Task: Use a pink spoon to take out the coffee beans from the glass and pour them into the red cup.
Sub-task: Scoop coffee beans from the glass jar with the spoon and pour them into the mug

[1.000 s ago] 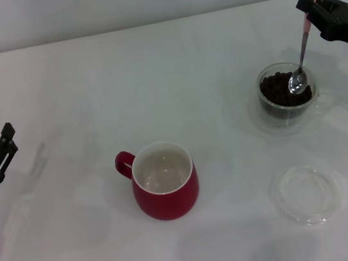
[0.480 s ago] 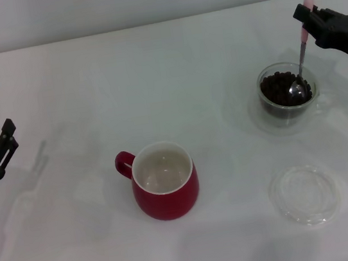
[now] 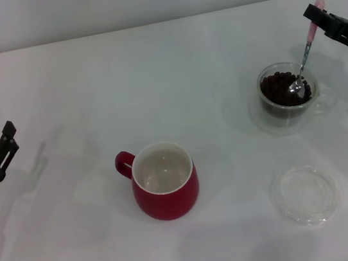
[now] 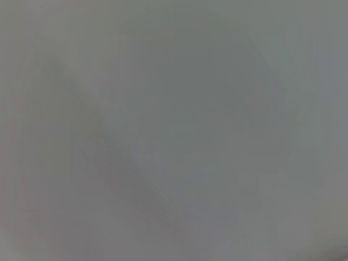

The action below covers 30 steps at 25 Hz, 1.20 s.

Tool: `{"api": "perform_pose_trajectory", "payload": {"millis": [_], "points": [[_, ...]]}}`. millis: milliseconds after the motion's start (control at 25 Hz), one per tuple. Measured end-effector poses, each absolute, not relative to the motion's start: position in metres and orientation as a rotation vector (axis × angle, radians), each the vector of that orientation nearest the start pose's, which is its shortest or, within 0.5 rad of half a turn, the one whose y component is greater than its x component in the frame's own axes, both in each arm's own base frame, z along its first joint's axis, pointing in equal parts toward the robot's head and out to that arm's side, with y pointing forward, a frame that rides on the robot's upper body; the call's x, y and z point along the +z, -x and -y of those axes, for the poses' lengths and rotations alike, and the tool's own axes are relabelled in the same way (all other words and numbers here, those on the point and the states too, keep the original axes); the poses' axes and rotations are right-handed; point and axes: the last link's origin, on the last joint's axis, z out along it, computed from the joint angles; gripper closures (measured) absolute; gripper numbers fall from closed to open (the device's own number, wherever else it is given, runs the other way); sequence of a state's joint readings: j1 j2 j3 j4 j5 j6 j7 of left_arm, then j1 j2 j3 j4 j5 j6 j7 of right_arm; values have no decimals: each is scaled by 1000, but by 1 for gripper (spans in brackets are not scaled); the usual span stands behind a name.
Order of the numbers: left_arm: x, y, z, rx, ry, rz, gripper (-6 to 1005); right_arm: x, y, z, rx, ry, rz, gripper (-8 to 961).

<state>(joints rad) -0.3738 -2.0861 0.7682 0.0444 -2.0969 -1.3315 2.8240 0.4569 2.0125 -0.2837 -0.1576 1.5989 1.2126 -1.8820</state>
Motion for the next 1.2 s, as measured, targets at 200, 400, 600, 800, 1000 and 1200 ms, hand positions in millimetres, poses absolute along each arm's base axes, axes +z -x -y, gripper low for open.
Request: {"api": "perform_pose_trajectory", "payload": {"millis": [200,400,600,800,1000,1200], "points": [[-26,339,-285,-712,1889,445,237,25,-360,-334,1140,1599,-1329,805],[-25,339,-286,-709,1892,438,238,24,-365,-332,1156,1545,-1419,805],[-27,338,-288,-707,1900,437,238,24,-367,-332,1181,1502,-1482,805],[-27,338,-288,-707,1902,438,238,21,-368,-332,1212,1449,-1553,805],[-27,338,-287,-708,1900,440,237,19,-372,-328,1246,1384,-1589,805],[-27,339,-286,-706,1900,443,237,21,-377,-323,1273,1320,-1605,805]]}}
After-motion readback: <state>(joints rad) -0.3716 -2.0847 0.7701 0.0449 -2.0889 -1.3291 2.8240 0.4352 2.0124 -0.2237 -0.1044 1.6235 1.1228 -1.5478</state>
